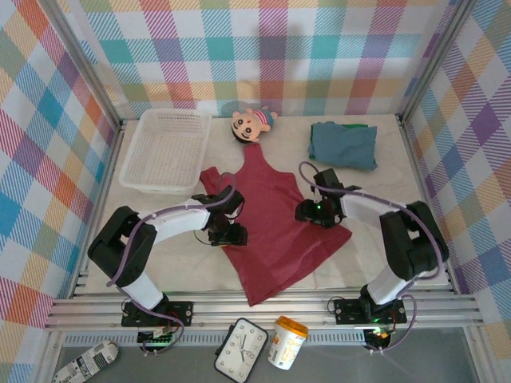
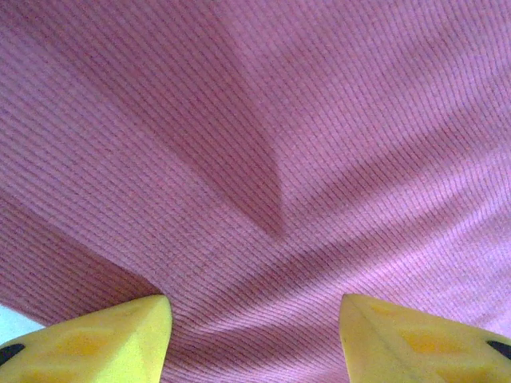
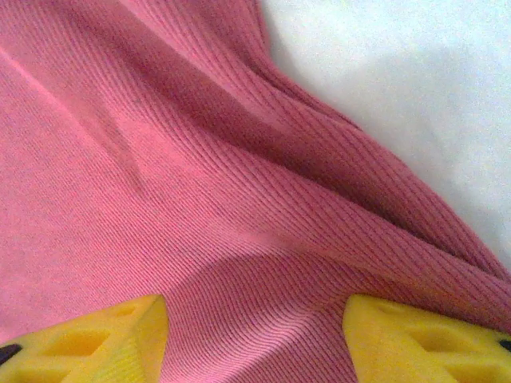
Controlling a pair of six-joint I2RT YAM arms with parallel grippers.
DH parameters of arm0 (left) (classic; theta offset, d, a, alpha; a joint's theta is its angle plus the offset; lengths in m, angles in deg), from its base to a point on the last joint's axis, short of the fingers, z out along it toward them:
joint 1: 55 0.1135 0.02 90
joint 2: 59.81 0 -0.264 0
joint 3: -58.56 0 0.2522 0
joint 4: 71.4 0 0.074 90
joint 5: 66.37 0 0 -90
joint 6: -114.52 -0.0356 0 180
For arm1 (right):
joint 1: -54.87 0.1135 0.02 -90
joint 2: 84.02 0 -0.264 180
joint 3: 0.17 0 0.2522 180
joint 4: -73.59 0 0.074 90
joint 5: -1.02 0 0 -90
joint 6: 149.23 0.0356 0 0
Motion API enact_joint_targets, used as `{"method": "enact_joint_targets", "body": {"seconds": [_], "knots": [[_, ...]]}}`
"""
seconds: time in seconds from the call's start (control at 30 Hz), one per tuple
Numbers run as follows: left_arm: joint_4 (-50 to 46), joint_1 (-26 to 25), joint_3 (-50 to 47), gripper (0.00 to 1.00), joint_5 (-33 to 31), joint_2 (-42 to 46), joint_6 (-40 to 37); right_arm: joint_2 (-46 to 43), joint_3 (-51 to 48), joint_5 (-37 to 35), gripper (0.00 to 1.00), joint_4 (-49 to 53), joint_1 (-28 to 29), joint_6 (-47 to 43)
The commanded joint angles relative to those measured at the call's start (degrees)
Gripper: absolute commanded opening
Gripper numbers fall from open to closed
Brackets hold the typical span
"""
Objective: Fold and stack the tank tops
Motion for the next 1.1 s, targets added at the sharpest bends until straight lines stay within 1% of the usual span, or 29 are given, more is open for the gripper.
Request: {"method": "enact_joint_targets", "body": {"seconds": [0.0, 0.07, 0.13, 0.2, 0.27, 0.37, 0.43, 0.53, 0.6, 0.7, 0.77, 0.87, 0.97, 1.07], "knots": [[-4.48, 0.14, -0.78, 0.59, -5.98, 0.63, 3.92, 5.03, 4.19, 0.72, 0.63, 1.13, -0.01, -8.26], [-4.74, -0.29, 0.36, 0.59, -6.17, 0.99, 4.72, 5.45, 6.63, 0.96, 0.64, 2.10, -0.07, -10.82], [-5.36, -2.56, 1.73, 0.59, -6.14, 2.75, 5.38, 4.26, 8.23, -0.63, 0.66, 5.29, -0.96, -12.71], [-7.49, -5.12, 3.65, 0.60, -7.08, 4.40, 6.18, 1.14, 7.70, -1.15, 0.67, 8.27, -2.43, -12.22], [-9.04, -7.98, 4.70, 0.60, -7.52, 6.33, 7.44, -3.93, 5.28, -2.38, 0.67, 10.75, -3.09, -10.29], [-9.44, -13.30, 5.10, 0.61, -8.52, 9.06, 9.95, -13.65, -0.68, -3.49, 0.67, 13.97, -4.28, -4.72], [-8.13, -17.81, 4.91, 0.61, -9.15, 9.63, 11.26, -20.06, -5.56, -1.83, 0.66, 14.95, -5.03, 0.30], [-6.13, -23.85, 4.92, 0.61, -9.71, 7.64, 11.75, -25.13, -10.42, 0.46, 0.62, 14.65, -5.14, 5.91], [-5.80, -26.97, 5.95, 0.61, -9.90, 4.74, 11.20, -25.38, -12.33, 1.67, 0.60, 12.53, -5.26, 8.86], [-7.62, -30.80, 8.79, 0.59, -10.73, -0.66, 9.65, -22.10, -12.38, 3.88, 0.58, 9.30, -5.36, 11.70], [-7.19, -33.18, 10.35, 0.59, -11.34, -3.25, 8.80, -19.32, -12.03, 4.37, 0.56, 7.87, -5.32, 13.03], [-7.36, -34.80, 12.04, 0.59, -12.26, -6.15, 7.88, -16.40, -11.65, 6.30, 0.54, 5.10, -5.34, 14.06], [-8.54, -35.35, 13.03, 0.57, -13.60, -7.95, 7.11, -15.32, -11.54, 5.61, 0.52, 3.88, -5.31, 14.63], [-9.84, -35.43, 12.97, 0.53, -15.08, -9.16, 6.82, -13.67, -10.80, 4.53, 0.50, 3.30, -5.32, 14.85]]}}
